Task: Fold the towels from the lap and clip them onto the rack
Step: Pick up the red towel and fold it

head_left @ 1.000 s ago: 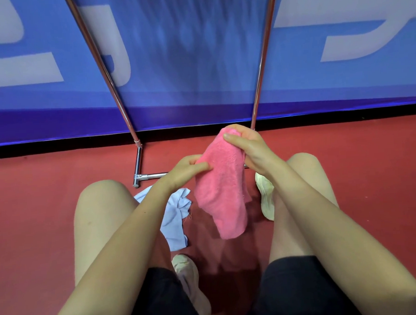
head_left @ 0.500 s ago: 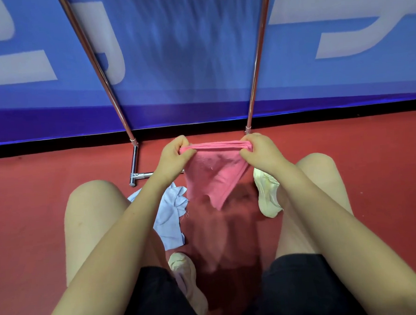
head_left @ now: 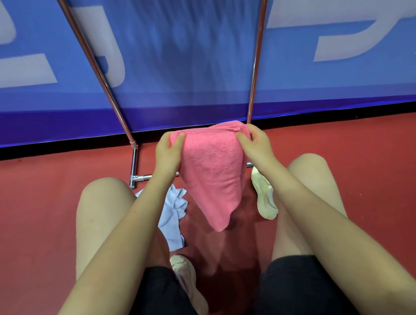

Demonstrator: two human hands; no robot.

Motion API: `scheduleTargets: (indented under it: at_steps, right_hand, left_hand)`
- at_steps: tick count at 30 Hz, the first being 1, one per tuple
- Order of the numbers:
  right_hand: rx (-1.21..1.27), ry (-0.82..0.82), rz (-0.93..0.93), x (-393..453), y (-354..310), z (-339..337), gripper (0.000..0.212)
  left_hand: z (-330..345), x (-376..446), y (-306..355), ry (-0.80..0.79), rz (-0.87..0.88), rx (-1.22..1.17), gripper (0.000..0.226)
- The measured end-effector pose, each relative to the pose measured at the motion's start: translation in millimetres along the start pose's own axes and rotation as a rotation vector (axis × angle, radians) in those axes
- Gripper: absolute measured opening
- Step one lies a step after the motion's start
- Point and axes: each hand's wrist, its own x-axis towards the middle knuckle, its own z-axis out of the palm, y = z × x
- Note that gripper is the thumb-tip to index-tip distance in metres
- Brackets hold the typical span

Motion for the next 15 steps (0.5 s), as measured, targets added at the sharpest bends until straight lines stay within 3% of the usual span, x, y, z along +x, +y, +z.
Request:
scheduleTargets:
  at_steps: [4,10,15]
  right_hand:
    - [-0.08,0.093,0.087,0,9,14,0.019]
    - [0.039,0.192,0.178,-7,6,38,0.017]
    - [0.184,0.192,0.061,-17,-4,56,0.03]
  left_hand:
    - [10,-9,1,0.058,-0.108,-0.124,0.01]
    - [32,-23,11,0.126,-0.297,-0.361,0.02]
    - [48,-29,24,0.112,-0.293,-0.435,0.014]
